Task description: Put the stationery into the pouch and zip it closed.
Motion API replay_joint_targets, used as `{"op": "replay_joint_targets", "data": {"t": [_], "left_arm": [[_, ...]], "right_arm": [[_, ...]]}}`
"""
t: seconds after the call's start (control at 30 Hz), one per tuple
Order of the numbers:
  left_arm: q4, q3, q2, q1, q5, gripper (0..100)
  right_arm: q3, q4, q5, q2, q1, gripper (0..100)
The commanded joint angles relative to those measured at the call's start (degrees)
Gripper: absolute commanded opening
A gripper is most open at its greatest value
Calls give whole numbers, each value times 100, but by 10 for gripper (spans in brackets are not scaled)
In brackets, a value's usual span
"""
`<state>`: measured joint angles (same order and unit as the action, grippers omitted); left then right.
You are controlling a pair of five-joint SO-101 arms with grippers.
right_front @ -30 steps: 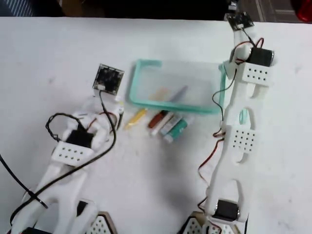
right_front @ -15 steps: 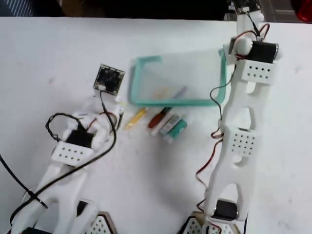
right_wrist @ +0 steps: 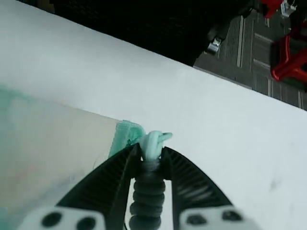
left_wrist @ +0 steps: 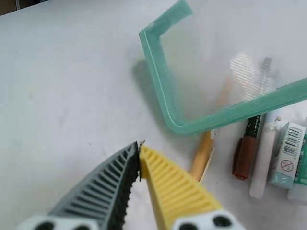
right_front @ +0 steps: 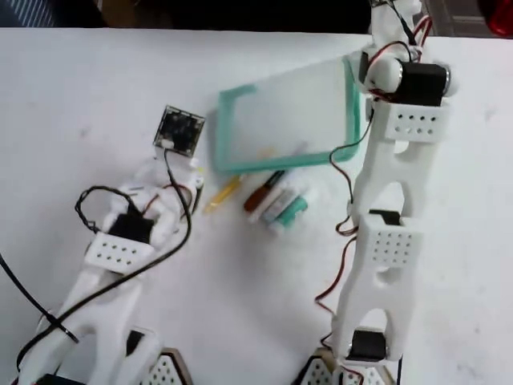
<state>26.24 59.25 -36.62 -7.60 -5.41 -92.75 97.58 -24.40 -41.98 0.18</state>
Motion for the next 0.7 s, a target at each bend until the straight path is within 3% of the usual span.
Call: {"op": "replay_joint_targets", "data": {"t": [0.0, 0.3, 0.67], "left_arm": [[-167, -79, -48, -66, -35, 110], [-97, -193, -48, -31, -35, 128], [1248, -1213, -48, 673, 642, 252]], "right_arm": [[-237, 101, 53, 637, -189, 17], [-237, 127, 53, 1086, -620, 17], [-237, 127, 53, 1921, -1138, 17]]}}
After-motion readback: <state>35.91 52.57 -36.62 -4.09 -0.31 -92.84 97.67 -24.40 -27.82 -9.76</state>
